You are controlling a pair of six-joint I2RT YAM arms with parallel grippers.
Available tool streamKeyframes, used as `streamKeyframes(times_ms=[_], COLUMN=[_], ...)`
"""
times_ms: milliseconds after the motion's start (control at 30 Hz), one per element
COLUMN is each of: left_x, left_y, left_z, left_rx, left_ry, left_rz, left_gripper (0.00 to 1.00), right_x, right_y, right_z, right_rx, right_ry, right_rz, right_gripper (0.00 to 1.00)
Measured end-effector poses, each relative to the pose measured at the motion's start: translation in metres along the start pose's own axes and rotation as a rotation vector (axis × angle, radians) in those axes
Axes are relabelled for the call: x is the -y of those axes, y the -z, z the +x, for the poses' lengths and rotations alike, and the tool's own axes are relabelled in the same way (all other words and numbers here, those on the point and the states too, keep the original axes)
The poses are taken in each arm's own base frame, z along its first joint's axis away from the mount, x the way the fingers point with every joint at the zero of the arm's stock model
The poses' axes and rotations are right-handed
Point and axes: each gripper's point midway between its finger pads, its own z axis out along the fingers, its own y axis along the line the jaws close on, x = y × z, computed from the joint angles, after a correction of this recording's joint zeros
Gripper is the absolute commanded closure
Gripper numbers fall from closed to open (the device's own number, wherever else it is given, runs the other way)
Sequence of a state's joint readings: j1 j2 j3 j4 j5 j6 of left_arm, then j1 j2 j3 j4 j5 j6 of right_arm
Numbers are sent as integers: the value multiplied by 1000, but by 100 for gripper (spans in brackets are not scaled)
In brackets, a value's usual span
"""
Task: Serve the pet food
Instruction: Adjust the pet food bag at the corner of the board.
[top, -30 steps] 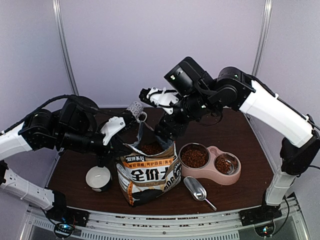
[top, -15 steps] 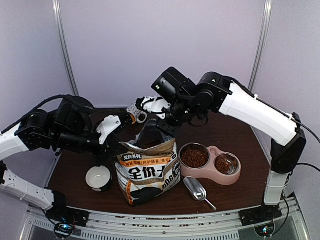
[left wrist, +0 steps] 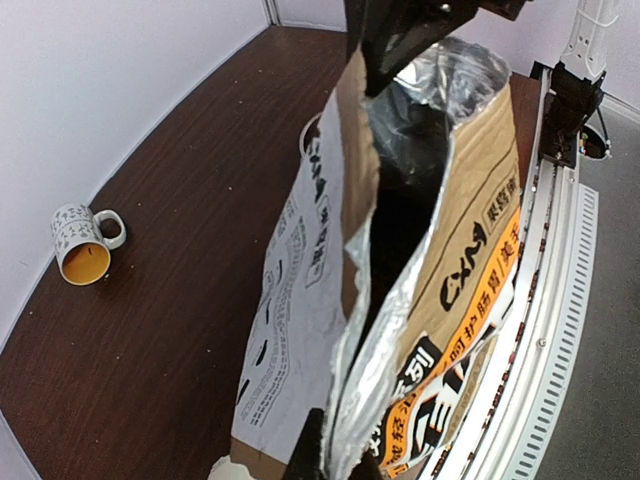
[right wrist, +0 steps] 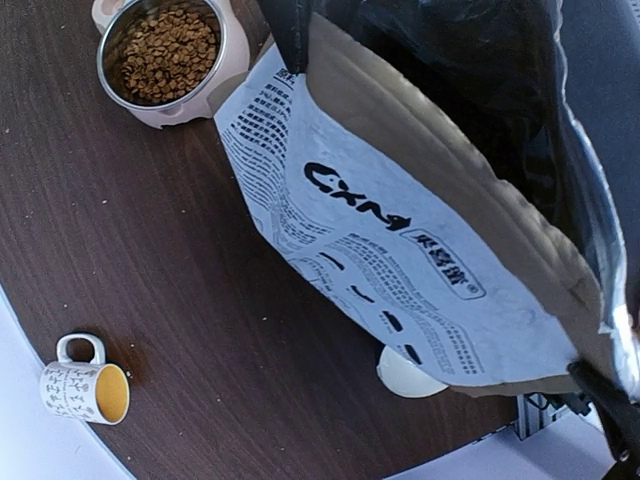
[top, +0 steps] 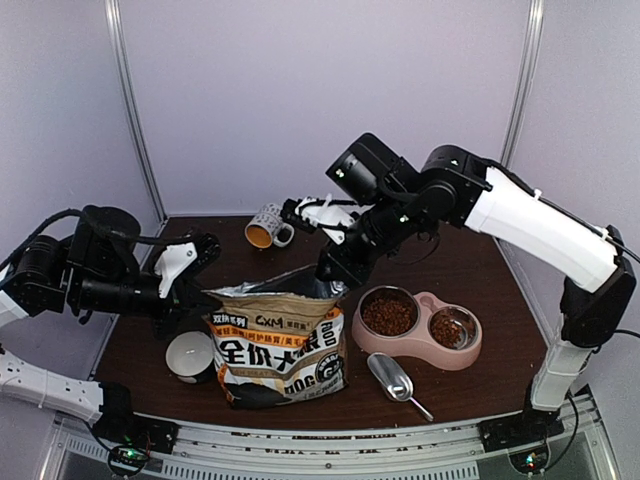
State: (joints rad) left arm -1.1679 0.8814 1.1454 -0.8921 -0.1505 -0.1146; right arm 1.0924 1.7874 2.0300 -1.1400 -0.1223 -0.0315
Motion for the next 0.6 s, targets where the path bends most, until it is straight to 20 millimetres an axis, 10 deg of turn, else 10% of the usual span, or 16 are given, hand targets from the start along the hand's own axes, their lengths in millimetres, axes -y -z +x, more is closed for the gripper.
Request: streamKeyframes(times_ms=[267, 433, 600], left_x=[-10, -12, -12], left_y=[2, 2, 1], left_z=[3, 4, 4], left_rx=[2, 2, 2], left_ry=[23, 36, 42], left_rz=[-11, -5, -2], left_gripper=[100, 100, 100], right_x=[24, 60, 60], right_y=[50, 89, 75], right_z=[22, 24, 50], right_rx=[117, 309, 388], right_ry=[-172, -348, -400], right_rz=[-11, 18, -8], right_gripper=[33, 25, 26])
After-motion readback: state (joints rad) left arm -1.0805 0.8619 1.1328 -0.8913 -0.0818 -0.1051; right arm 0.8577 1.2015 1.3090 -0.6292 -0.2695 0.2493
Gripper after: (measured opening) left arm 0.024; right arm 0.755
